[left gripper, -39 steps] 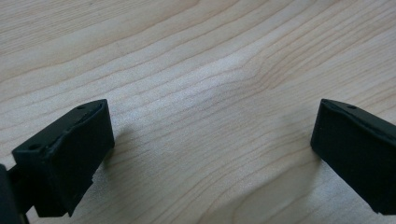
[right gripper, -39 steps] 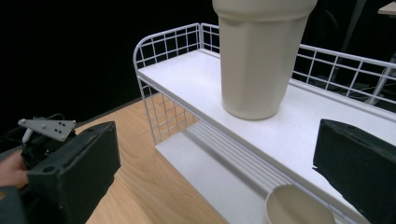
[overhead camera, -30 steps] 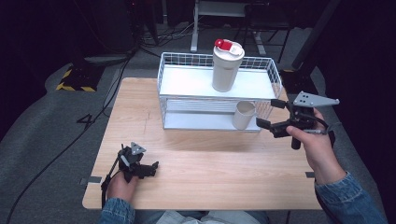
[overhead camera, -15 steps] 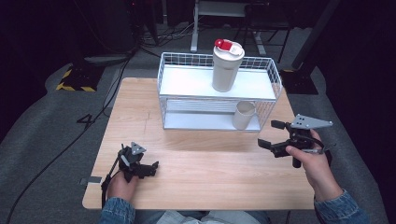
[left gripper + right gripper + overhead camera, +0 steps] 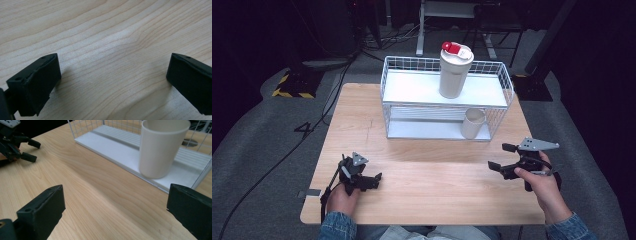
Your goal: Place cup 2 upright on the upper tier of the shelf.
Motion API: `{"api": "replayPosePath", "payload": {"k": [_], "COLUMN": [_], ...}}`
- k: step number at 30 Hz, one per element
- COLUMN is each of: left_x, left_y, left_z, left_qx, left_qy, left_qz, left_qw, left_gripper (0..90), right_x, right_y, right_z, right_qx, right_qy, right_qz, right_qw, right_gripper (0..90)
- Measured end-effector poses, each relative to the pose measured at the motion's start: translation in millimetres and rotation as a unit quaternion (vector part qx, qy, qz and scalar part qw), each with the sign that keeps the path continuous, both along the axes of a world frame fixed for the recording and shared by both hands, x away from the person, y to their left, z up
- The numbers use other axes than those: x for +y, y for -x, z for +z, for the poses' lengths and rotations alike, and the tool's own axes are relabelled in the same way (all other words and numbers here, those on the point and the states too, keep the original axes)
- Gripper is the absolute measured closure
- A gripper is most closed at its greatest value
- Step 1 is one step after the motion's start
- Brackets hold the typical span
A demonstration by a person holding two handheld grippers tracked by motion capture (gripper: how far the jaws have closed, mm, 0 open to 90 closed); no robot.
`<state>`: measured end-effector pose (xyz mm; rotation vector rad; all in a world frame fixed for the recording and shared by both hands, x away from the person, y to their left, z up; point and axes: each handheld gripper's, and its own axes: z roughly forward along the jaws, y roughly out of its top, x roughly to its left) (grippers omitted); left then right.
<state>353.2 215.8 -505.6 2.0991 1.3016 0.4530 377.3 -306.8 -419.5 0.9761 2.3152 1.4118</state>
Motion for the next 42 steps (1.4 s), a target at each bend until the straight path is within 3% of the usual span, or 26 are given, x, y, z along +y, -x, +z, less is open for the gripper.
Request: {"api": "replayPosePath", "payload": {"k": [10,24,36,37,42], "left_x": [0.0,-1.1,-1.0,-1.0,-1.1], "left_y": [0.0,0.3,0.3,0.3,0.3], "left_z": [0.0,-0.3,-0.2,-0.3,-0.3], "left_qx": [0.0,-0.002,-0.002,-0.002,-0.002], "left_qy": [0.0,0.001,0.0,0.0,0.0], "left_qz": [0.0,0.004,0.003,0.004,0.004], "left_qw": [1.0,1.0,1.0,1.0,1.0], "left_gripper": [0.0,0.0,0.0,0.0,0.0], "right_x": [-2.8,-5.9,-7.0,-6.1,-3.0], "right_y": [-0.5,3.3,11.5,11.7,11.5], "right_z": [-34.2,-73.0,-84.8,-85.6,-86.5], "right_qx": [0.023,0.042,0.034,0.037,0.043], "right_qy": [0.017,0.08,0.117,0.131,0.134], "right_qz": [-0.005,-0.011,-0.006,-0.007,-0.01], "right_qw": [0.9996,0.9958,0.9925,0.9907,0.99], "right_gripper": [3.0,4.0,5.1,4.0,0.8]}}
